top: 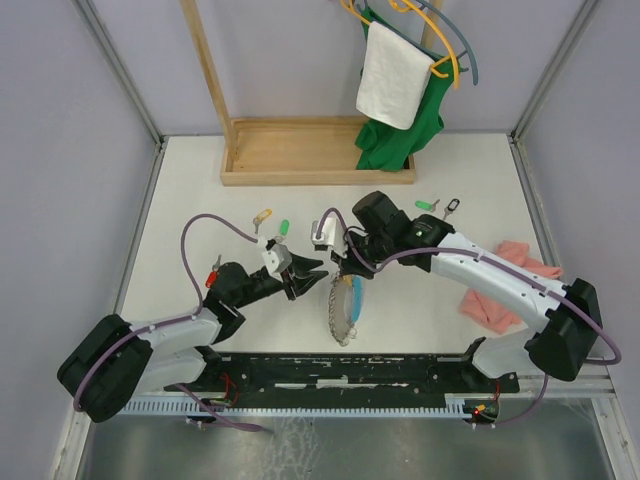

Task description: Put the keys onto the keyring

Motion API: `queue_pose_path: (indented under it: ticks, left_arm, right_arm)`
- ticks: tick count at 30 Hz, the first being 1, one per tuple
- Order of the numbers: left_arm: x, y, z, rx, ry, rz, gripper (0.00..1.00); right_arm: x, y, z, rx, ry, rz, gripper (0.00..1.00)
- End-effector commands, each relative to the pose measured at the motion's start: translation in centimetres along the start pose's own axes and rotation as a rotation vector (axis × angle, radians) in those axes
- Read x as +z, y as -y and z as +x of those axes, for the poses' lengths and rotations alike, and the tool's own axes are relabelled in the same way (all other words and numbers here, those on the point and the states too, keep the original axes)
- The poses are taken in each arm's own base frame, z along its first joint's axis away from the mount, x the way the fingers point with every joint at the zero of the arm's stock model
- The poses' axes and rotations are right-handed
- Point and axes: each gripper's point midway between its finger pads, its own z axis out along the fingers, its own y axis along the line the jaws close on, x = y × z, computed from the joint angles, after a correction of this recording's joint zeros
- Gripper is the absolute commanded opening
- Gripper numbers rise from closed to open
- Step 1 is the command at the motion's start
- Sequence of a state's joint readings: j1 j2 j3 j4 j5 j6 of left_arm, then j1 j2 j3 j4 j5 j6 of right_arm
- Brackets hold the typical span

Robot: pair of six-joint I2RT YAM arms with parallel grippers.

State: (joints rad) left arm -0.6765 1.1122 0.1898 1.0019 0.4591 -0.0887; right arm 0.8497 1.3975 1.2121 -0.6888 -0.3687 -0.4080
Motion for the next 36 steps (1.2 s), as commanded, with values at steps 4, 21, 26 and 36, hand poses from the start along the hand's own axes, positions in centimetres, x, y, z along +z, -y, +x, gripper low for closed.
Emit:
queue_pose_path:
  ticks: [4,21,26,36]
  left_arm:
    - [1.2,2.6,-4.5,0.266,0.132,0.21,0.37]
    - [1.9,2.8,-2.5,0.318,0.019,0.292,0.29]
    - [2.0,2.6,-2.2,0.305,0.005,0.29,0.3]
    - [1.9,3.6,-1.5,0.248,-0.027,0.359,0.32]
  right_arm:
    - [-2.6,-1.2,-4.0,-0.287,0.16,-0.075,0.01]
    - [-3.4,-1.6,-4.7,-0.395,0.188,-0.095,0.01]
    - [-3.4,-1.7,-4.6,-0.399,0.189,-0.099,0.01]
    - [-3.3,-1.4,-4.6,-0.403,0.185,-0.088,0.0]
